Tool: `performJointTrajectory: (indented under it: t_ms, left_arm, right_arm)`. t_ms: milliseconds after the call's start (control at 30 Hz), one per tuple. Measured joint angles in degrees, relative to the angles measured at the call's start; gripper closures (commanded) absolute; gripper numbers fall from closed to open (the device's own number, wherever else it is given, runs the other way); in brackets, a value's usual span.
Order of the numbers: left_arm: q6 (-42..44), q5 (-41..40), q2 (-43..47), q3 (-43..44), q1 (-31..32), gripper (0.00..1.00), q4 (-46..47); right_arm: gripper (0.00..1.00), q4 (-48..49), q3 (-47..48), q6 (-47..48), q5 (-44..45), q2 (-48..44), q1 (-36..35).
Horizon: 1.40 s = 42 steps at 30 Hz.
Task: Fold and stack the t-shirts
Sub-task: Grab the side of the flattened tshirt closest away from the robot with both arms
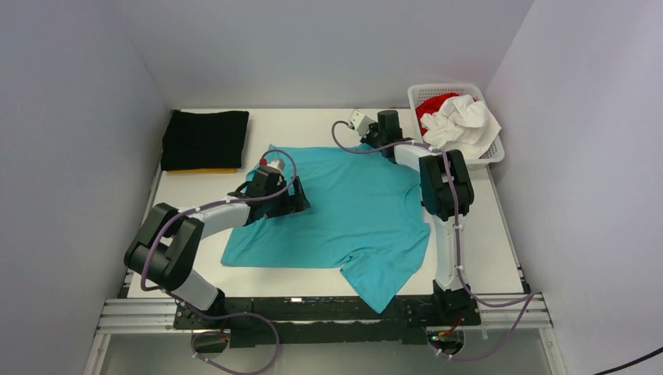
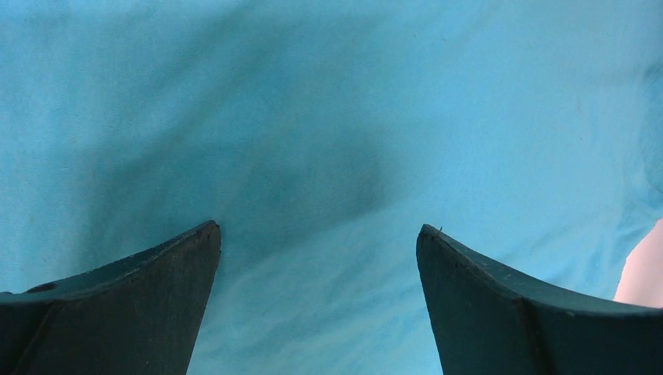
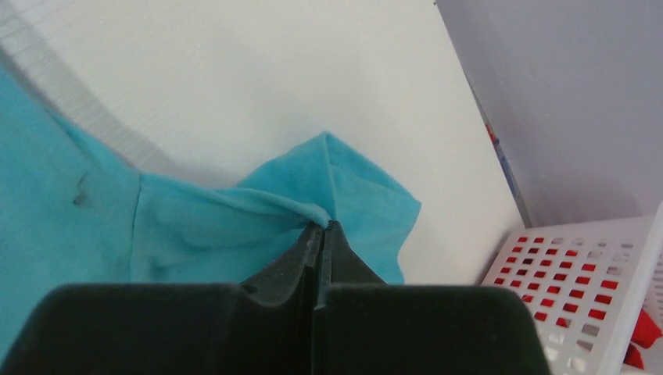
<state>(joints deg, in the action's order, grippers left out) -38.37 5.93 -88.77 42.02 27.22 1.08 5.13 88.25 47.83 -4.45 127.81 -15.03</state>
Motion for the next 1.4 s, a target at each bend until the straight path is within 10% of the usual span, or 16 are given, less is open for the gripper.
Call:
performJointTrajectory:
  t_ms: [367,500,667,1133,1400]
  left_arm:
    - [-0.24,-1.11,1.27,-1.42,0.04,0.01,0.37]
    - [-0.33,-1.31,2.21,-2.45,0.04,0.01,0.74]
    - [-0.31,-1.31,2.36,-2.47,0.04,0.01,0.68]
    - [1.33,-2.86,3.96,0.74,0.02,0.01,-3.78]
    - [4.79,-4.46,2.05,12.66,-2.32,0.01,-4.63]
  right_arm:
    - [0.85,4.04,6.62,9.46,0.02,8.04,0.00]
    - [0.28,5.95,6.99,12.57,-1.55,8.50,0.07]
    - [0.01,11.91,7.26,14.86,-1.79,8.66,0.09]
    - [0.00,1.73,3.58,-35.91,14.64,-8.68,0.94]
    - [0.00,-2.69,-20.50,-58.14,2.58,-28.20,-1.25]
